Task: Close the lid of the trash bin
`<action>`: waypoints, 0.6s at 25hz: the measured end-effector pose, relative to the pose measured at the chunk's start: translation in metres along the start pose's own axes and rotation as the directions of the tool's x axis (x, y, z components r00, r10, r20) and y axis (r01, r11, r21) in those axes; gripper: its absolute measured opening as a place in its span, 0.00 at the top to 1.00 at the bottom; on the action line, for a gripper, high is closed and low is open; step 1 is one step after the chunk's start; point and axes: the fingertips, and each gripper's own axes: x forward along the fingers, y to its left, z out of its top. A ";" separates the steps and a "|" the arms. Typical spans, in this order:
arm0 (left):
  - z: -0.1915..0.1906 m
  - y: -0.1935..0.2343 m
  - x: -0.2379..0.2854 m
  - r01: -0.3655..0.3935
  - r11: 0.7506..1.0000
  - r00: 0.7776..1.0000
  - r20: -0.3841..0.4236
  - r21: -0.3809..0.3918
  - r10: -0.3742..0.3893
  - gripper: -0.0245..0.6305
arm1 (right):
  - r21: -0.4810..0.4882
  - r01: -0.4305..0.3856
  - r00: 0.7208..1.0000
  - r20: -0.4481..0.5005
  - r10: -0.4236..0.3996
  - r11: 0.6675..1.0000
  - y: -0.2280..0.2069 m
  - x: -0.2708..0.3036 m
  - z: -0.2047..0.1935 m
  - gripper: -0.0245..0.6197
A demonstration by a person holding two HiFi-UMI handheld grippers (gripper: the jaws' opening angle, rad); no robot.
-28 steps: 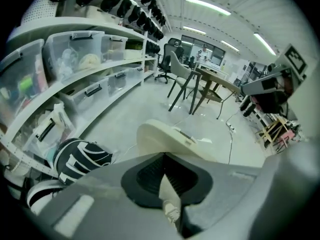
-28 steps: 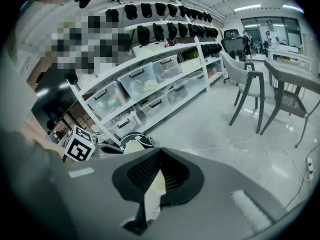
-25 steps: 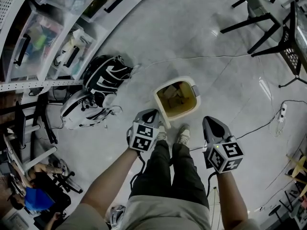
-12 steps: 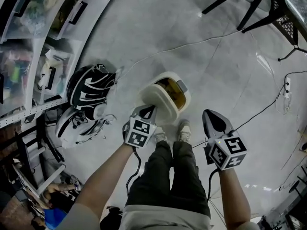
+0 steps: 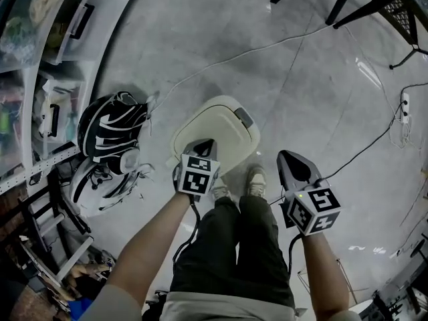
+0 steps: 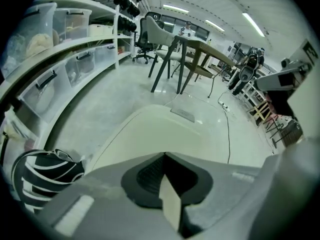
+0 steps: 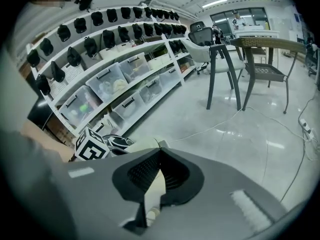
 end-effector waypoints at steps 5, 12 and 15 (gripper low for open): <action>-0.002 0.001 0.001 -0.005 0.999 1.000 -0.002 -0.053 0.005 0.96 | -0.009 0.021 1.000 0.005 -0.021 1.000 -0.017 -0.003 0.001 0.96; 0.018 -0.006 -0.054 -0.006 1.000 1.000 0.014 -0.024 0.006 0.96 | -0.034 0.002 1.000 0.018 -0.001 0.999 0.007 -0.042 0.038 0.96; 0.057 -0.009 -0.101 -0.016 1.000 0.996 0.093 -0.008 0.017 0.96 | -0.056 -0.023 0.999 0.038 0.026 0.998 0.033 -0.070 0.069 0.96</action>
